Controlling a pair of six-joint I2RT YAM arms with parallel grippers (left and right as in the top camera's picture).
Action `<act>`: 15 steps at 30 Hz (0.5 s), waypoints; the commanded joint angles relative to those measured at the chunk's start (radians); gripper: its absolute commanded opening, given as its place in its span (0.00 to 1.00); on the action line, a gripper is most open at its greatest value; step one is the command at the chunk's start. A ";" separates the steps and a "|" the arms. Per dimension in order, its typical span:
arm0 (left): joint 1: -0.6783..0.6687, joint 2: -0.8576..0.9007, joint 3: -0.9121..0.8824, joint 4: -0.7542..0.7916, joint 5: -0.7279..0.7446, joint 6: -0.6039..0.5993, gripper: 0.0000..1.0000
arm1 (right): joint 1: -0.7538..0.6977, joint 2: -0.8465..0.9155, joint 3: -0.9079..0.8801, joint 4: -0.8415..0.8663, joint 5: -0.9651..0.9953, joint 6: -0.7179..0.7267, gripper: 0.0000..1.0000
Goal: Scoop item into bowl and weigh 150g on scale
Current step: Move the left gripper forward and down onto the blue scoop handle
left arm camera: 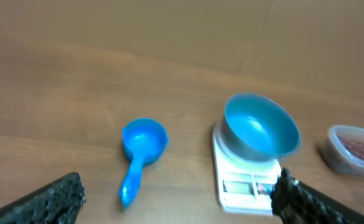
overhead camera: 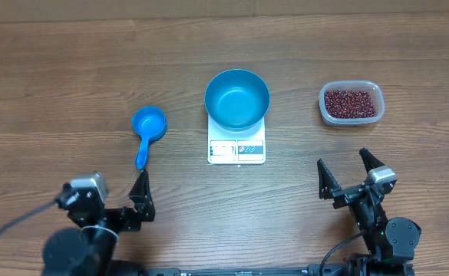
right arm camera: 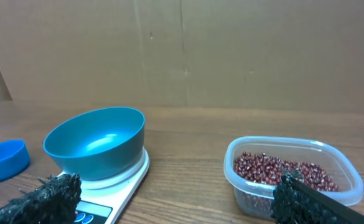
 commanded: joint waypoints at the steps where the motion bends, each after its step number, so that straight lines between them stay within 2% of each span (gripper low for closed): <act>1: 0.006 0.211 0.230 -0.145 0.104 -0.059 1.00 | 0.005 -0.008 -0.010 0.006 0.002 -0.001 1.00; 8: 0.006 0.649 0.640 -0.528 0.152 -0.058 1.00 | 0.005 -0.008 -0.010 0.006 0.002 -0.001 1.00; 12: 0.006 0.836 0.768 -0.592 0.152 -0.055 0.99 | 0.005 -0.008 -0.010 0.006 0.002 -0.001 1.00; 15: 0.006 0.938 0.785 -0.570 0.134 0.020 0.99 | 0.005 -0.008 -0.010 0.006 0.002 -0.001 1.00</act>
